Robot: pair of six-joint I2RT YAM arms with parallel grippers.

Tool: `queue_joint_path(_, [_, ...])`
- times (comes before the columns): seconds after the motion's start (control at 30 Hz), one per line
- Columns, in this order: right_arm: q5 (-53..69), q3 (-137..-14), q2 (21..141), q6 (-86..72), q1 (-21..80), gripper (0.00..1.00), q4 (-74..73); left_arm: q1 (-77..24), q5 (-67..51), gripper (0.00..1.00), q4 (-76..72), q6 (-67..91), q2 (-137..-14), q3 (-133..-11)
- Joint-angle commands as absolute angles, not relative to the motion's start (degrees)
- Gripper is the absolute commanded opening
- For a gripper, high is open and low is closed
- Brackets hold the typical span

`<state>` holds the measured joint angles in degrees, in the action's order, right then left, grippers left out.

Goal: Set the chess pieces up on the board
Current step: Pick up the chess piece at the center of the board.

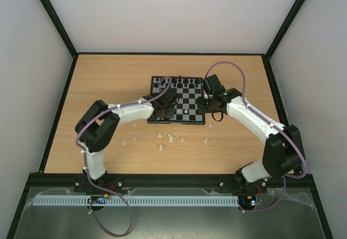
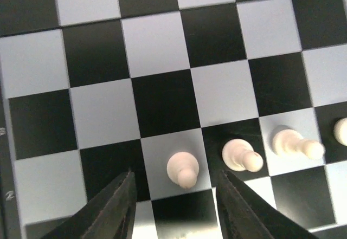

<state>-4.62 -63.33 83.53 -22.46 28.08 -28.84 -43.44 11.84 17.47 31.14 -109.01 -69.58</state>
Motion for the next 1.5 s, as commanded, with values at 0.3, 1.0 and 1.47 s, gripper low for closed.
queue_joint_path(0.3, [-3.45, -62.82, 82.64, -22.15, 27.66, 0.52, -30.15, -32.77, 15.63, 0.66, 20.02, 29.04, -92.19, -60.98])
queue_joint_path(1.0, [-2.46, -62.07, 82.01, -22.07, 27.69, 0.88, -29.68, -22.76, 13.25, 0.75, 15.23, 27.80, -98.93, -58.39])
queue_joint_path(1.47, [-1.96, -62.39, 82.72, -21.97, 27.69, 0.85, -29.62, -22.98, 11.30, 0.33, 13.77, 27.51, -103.04, -58.27])
